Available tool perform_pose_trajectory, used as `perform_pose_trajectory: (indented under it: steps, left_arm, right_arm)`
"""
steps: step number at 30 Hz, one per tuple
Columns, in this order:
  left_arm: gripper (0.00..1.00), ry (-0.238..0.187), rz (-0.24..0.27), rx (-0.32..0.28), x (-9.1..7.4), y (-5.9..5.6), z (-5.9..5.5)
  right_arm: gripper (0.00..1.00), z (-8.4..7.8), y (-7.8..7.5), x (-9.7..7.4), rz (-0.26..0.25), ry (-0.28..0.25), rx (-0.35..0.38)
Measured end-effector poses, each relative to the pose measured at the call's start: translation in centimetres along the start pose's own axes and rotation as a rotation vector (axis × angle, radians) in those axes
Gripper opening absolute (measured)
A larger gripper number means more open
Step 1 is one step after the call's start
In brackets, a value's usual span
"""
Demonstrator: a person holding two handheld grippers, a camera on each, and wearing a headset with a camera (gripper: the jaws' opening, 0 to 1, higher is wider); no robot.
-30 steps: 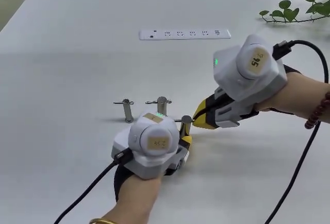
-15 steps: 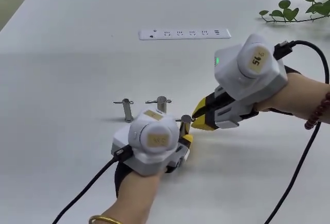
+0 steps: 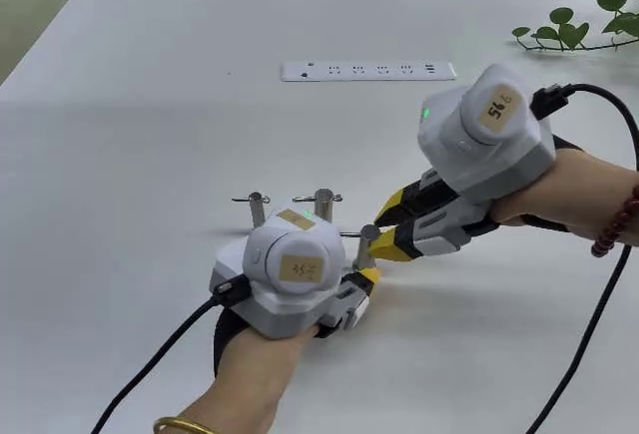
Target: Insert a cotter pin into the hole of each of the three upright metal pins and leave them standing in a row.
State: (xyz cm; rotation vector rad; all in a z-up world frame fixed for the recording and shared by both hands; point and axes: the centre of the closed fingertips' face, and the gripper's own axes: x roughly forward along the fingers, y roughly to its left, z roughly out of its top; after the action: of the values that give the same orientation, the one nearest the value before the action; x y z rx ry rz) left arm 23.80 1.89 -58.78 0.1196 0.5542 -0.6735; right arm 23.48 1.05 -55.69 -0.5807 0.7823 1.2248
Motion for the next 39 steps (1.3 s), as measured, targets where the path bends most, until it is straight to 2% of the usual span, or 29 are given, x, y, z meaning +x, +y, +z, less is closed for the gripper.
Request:
perform_pose_trajectory:
  steps: [10, 16, 20, 23, 25, 32, 36, 39]
  left_arm:
    - [0.36, 0.011, -0.018, 0.031, -1.7, 0.7, -0.1]
    - [0.40, 0.002, -0.038, 0.015, -2.7, 0.9, 0.2]
    - [0.42, -0.002, -0.043, -0.019, -3.4, 1.0, 0.4]
    - [0.43, -0.005, -0.041, -0.018, -4.0, 1.0, 0.6]
    - [0.43, -0.017, -0.041, -0.025, -4.5, 1.2, 0.9]
    - [0.45, -0.023, -0.037, -0.014, -5.7, 2.1, 0.9]
    - [0.48, -0.034, -0.034, -0.033, -6.4, 2.5, 1.2]
    - [0.50, -0.058, -0.026, -0.063, -7.3, 2.8, 1.6]
  right_arm:
    - [0.18, -0.1, -0.1, 0.8, 0.001, 0.012, 0.008]
    - [0.15, 0.0, 0.1, 1.3, 0.004, 0.002, 0.017]
    - [0.13, -0.2, -0.1, 1.6, -0.001, 0.008, 0.007]
    - [0.12, -0.2, 0.1, 1.7, 0.000, 0.004, 0.010]
    - [0.11, -0.2, 0.1, 1.8, 0.002, 0.003, 0.013]
    - [0.09, -0.1, 0.1, 1.8, -0.001, -0.001, 0.009]
    - [0.09, -0.1, 0.2, 1.8, 0.000, 0.002, 0.006]
    - [0.09, 0.0, 0.2, 1.8, 0.000, 0.000, -0.002]
